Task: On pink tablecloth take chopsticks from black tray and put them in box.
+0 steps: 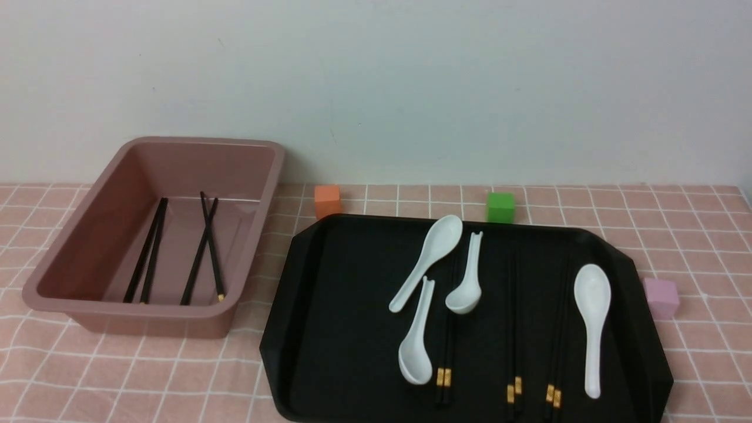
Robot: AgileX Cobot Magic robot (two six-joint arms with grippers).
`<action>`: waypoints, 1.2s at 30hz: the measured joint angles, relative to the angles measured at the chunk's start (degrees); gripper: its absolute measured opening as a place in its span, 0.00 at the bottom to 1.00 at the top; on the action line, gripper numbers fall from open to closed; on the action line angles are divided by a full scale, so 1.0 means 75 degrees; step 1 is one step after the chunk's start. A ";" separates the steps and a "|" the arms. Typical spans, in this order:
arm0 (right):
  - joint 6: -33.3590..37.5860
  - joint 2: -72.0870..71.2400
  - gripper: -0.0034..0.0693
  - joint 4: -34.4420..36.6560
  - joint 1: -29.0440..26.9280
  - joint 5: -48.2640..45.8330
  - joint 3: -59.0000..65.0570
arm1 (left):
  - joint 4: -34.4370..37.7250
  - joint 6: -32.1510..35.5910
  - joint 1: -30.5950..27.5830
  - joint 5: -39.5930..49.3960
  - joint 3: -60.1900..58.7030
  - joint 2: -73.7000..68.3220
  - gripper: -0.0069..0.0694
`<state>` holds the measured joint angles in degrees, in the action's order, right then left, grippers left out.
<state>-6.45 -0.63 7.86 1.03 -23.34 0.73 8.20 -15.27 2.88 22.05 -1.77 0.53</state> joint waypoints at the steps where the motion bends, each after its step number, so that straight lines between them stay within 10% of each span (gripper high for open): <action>1: 0.0000 0.0000 0.38 0.0000 0.0000 0.0000 0.0000 | 0.0000 0.0000 0.0000 0.0000 0.0000 0.0000 0.07; 36: 0.0000 0.0000 0.38 0.0000 0.0000 0.0000 0.0000 | -0.0007 0.0006 0.0000 0.0000 0.0000 0.0000 0.10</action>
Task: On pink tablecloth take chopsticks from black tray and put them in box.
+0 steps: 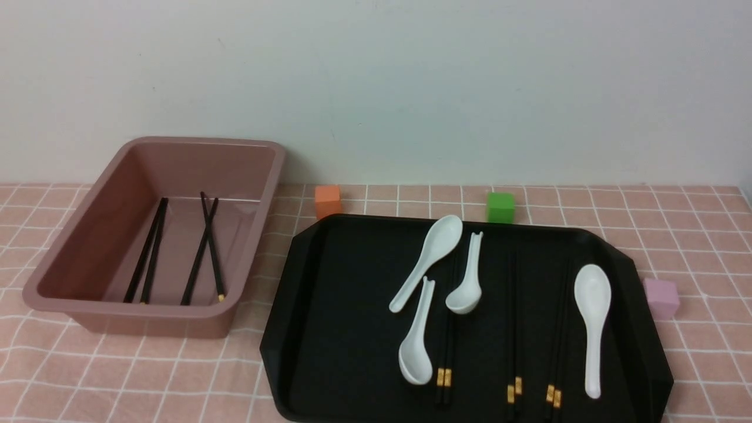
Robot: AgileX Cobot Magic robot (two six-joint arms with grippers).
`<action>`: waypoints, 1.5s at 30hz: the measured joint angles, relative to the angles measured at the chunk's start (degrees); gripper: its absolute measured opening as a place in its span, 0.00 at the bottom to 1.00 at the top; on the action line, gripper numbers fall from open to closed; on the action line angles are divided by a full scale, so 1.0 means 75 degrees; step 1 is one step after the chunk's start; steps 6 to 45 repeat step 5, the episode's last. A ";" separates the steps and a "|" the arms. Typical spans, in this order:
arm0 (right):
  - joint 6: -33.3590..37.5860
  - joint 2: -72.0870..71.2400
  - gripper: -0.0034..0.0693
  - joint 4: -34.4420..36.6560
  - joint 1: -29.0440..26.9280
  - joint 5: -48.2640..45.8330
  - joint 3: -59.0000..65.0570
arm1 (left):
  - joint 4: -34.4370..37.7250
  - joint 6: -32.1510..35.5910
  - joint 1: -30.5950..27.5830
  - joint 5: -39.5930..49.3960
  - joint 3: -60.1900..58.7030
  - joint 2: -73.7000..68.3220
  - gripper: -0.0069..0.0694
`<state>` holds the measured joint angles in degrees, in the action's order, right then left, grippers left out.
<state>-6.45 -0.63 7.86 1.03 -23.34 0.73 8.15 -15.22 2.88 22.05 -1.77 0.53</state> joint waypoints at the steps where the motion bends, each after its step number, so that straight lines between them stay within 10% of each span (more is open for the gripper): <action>1: 0.0000 0.0000 0.38 0.0000 0.0000 0.0000 0.0000 | 0.0000 0.0000 0.0000 0.0000 0.0000 0.0000 0.10; 45: 0.0000 0.0000 0.38 0.0000 0.0000 0.0000 0.0000 | 0.0000 0.0000 0.0000 0.0000 0.0000 0.0000 0.11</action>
